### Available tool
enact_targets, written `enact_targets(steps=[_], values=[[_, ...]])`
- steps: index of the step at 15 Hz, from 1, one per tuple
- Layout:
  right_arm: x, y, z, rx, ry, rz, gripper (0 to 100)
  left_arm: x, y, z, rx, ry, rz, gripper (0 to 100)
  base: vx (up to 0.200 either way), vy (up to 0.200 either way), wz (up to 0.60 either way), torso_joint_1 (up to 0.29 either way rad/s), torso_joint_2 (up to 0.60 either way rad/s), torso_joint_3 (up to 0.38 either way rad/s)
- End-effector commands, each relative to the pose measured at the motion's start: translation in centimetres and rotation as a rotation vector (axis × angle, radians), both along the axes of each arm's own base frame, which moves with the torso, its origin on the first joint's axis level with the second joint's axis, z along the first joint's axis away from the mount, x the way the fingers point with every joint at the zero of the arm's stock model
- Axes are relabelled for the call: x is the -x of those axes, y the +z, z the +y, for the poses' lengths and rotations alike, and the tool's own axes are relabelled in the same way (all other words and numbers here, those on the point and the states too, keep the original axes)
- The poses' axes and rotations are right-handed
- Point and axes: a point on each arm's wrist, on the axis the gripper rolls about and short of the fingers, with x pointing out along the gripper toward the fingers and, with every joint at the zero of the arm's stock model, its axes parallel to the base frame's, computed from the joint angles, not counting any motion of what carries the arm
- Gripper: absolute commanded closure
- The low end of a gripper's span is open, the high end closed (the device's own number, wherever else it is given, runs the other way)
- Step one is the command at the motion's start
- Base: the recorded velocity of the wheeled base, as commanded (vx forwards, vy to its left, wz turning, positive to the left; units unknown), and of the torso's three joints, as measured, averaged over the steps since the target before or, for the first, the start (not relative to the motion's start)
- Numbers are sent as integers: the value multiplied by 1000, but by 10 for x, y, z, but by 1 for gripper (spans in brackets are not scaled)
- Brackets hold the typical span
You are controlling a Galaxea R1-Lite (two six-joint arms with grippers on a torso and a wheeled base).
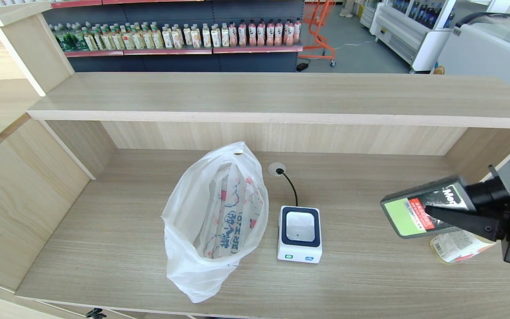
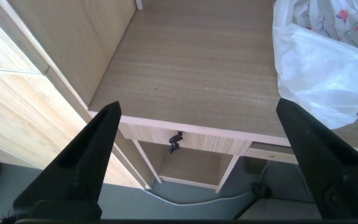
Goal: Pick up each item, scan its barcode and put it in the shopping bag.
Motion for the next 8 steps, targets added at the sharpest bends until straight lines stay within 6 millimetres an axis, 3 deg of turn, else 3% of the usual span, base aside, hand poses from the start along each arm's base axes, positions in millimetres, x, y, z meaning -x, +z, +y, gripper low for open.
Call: enact_targets(steps=[1,2,5,8], values=[[-15,4,53,-177,-77,269,100,0,0,0,0,1,1,0,0,0,0,0,0,0],[-36,-8,65,-186,-166,361,100,0,0,0,0,1,0,0,0,0,0,0,0,0],[-75,-36,80,-163,-240,489,100,0,0,0,0,1,1,0,0,0,0,0,0,0],[-89,-54,91,-134,-245,549,100,0,0,0,0,1,0,0,0,0,0,0,0,0]])
